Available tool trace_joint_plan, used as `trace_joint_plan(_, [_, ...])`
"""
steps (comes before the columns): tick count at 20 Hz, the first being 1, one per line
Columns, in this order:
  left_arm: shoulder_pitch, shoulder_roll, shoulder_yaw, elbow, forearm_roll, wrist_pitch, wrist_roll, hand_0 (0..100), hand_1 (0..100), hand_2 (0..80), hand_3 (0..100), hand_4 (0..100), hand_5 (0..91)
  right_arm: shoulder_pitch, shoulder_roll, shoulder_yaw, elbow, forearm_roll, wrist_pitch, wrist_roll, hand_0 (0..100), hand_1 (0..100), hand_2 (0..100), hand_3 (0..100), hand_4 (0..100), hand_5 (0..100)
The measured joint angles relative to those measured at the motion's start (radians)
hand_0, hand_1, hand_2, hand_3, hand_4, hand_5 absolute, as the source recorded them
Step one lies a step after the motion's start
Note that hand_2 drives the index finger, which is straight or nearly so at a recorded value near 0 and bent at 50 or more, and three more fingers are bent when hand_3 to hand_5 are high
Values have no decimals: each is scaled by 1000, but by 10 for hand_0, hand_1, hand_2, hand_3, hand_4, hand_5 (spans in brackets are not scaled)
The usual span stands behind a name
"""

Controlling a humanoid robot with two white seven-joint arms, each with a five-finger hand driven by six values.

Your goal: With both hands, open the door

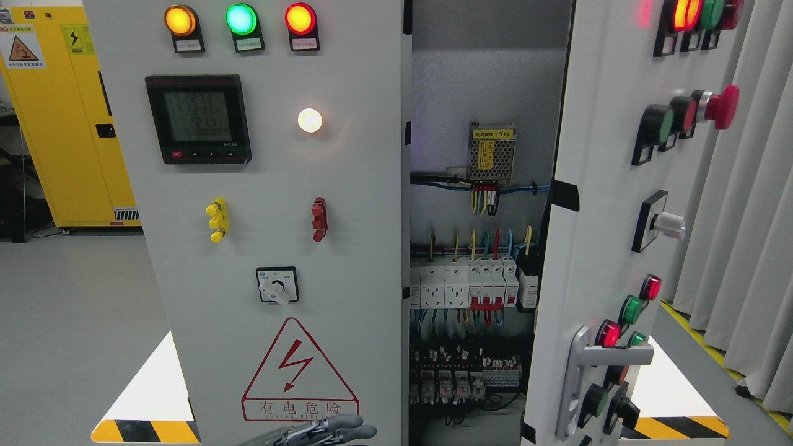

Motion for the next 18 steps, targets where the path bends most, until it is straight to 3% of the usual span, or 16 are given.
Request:
trace_joint_plan(8, [-326,-121,-18,83,31,167,-4,120,556,0,0,0,0,0,0,13,-1,0,1,0,0,500,40,0,0,0])
trace_joint_plan(18, [-564,-238,-57,206,50,269,0,120,556,0,0,0,0,0,0,20,0,0,2,0,0,500,40,0,0,0])
